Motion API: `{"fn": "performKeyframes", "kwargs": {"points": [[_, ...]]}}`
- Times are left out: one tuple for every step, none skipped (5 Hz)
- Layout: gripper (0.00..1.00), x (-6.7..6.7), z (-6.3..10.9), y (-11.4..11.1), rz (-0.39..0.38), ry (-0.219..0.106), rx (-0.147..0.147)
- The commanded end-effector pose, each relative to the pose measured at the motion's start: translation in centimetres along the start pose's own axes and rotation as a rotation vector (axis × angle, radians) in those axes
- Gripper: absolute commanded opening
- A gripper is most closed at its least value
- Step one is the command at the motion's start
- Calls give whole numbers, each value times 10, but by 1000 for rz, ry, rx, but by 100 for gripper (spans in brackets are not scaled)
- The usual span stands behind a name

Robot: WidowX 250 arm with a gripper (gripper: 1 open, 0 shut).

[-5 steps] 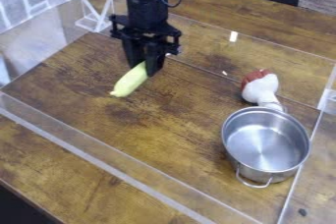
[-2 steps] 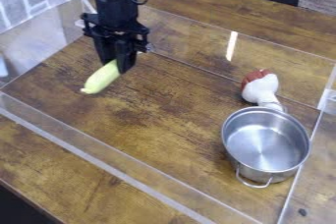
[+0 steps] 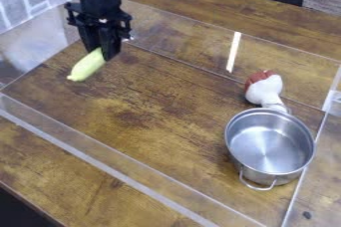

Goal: Move the green spoon to the left

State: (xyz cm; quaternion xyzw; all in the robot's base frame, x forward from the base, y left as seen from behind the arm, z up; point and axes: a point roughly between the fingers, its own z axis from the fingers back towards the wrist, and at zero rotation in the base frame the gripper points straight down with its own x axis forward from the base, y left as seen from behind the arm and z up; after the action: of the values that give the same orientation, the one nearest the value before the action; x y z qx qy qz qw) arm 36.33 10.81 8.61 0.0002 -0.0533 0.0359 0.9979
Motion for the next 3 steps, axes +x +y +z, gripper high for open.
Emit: {"fn": "performKeyframes", "kwargs": {"points": [[0, 11, 18, 33, 50, -54, 19], [0, 22, 15, 44, 95, -51, 15], [0, 34, 12, 50, 133, -43, 8]]}}
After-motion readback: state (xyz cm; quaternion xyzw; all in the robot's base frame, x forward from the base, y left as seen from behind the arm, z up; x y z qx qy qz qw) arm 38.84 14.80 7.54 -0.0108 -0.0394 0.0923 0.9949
